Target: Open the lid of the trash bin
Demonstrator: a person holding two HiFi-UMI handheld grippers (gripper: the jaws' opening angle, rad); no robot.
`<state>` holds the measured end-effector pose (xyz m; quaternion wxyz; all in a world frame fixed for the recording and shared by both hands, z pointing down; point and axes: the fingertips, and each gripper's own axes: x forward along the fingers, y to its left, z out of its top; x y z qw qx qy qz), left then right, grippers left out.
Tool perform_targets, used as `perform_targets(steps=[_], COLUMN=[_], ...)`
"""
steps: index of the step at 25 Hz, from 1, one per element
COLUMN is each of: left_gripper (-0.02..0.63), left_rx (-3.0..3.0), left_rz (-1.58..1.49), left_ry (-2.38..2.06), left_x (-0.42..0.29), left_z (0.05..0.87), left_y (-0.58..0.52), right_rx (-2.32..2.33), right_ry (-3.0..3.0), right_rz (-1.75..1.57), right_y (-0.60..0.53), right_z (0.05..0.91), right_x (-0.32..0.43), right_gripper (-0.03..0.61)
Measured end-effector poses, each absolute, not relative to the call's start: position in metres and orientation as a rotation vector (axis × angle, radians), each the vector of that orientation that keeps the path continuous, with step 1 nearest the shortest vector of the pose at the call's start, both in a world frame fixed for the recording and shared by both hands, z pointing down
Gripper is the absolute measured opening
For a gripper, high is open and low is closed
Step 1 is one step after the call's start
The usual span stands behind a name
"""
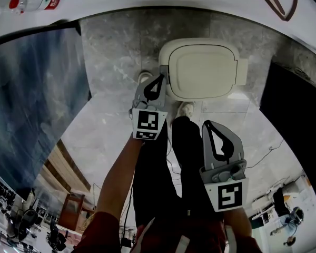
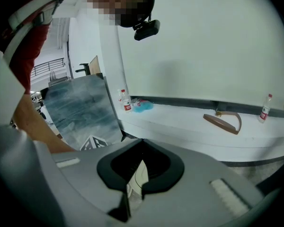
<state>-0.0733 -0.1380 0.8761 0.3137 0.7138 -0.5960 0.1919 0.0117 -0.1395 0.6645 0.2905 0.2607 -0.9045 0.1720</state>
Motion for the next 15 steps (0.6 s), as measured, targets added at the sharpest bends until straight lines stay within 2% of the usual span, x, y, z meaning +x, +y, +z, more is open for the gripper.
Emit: perform_targets(steps=[15], left_gripper=[0.005], left_rx=[1.914], left_rz=[0.548], left_ry=[-1.549], left_x=[-0.0696], left_z=[0.8758], left_y=[-0.1394], right_rx=[0.71], right_ry=[-2.419], right_rz=[0.44], right_y=[-0.1456], right_z=[0.6588], right_x=[0.0155], right_gripper=[0.0])
